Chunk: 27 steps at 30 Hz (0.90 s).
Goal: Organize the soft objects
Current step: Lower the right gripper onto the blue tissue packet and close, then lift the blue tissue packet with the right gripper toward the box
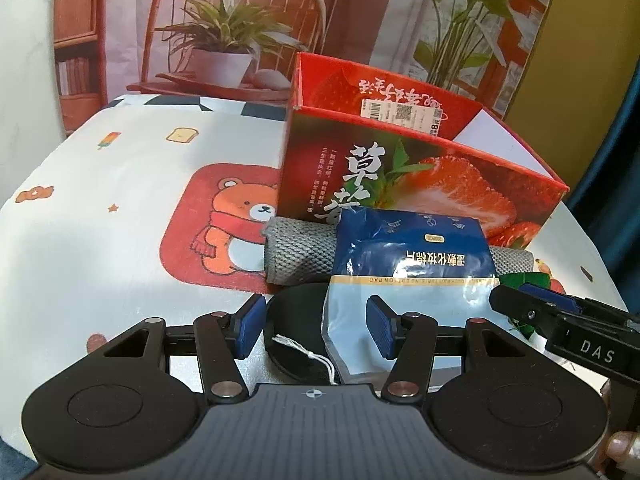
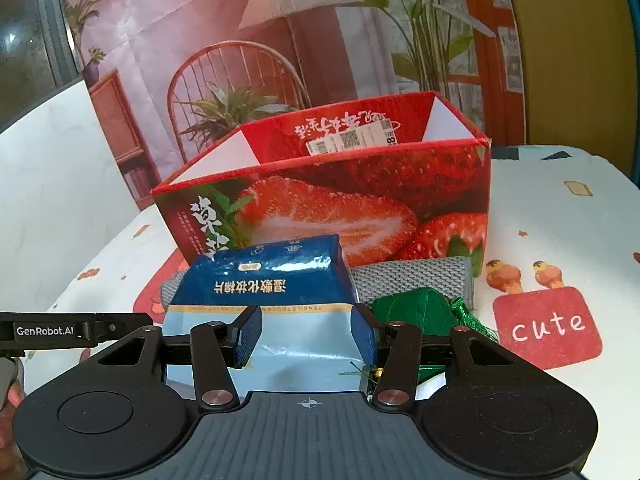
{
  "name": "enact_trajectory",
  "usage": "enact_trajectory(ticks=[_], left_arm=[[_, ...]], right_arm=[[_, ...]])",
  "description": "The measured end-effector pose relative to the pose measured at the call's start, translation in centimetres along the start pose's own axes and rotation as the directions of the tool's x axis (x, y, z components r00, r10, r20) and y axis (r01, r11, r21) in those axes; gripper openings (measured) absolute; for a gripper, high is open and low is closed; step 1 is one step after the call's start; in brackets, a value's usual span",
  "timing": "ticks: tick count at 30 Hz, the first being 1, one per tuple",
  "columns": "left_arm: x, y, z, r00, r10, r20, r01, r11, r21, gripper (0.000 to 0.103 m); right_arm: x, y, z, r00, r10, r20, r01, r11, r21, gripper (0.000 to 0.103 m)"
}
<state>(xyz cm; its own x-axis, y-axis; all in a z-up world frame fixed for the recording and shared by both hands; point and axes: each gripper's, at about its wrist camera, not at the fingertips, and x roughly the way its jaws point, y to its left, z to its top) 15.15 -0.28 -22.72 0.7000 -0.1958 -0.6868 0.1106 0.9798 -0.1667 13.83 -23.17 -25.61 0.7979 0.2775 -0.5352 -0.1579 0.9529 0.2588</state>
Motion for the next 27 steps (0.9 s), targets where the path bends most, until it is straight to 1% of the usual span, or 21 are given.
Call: enact_trajectory(ticks=[6,10,14,16,21,24,27], left_arm=[[0.9,0.8,0.8,1.000,-0.027,-0.003,0.027,0.999,-0.017,0.058],[1.9,0.7,1.8,0.999,-0.040,-0.001,0.040,0.999,0.012,0.053],[2.7,0.5,2.5,0.998,-0.070,-0.006,0.070,0.997,0.035,0.053],[3.0,0.4,2.4,0.995,-0.101,-0.016,0.101,0.994,0.043,0.053],[4.2,-0.1,1.9,0.991,-0.123,-0.051,0.127,0.990,0.068,0.053],[4.7,-0.2,1.8,0.986,-0.155,-0.066,0.160,0.984,0.074,0.054],[5.3,-0.2,1.5,0.982,-0.170,-0.078,0.175,0.982,0.066,0.053]], right_arm=[[0.7,-0.3,-0.2,1.000,0.009,-0.003,-0.009,1.000,-0.008,0.046],[1.1,-0.6,0.4,1.000,0.022,0.003,-0.022,1.000,-0.001,0.047],[1.7,-0.2,1.2,0.999,0.031,0.022,-0.030,0.999,-0.044,0.046],[2.3,-0.6,1.4,0.999,0.034,0.011,-0.033,0.999,-0.030,0.047],[3.6,-1.4,1.2,0.999,0.039,-0.030,-0.039,0.999,-0.002,0.047],[3.9,-1.5,1.1,0.998,0.046,-0.035,-0.046,0.999,-0.006,0.048],[4.2,-1.6,1.0,0.998,0.054,-0.042,-0.054,0.999,-0.008,0.048]])
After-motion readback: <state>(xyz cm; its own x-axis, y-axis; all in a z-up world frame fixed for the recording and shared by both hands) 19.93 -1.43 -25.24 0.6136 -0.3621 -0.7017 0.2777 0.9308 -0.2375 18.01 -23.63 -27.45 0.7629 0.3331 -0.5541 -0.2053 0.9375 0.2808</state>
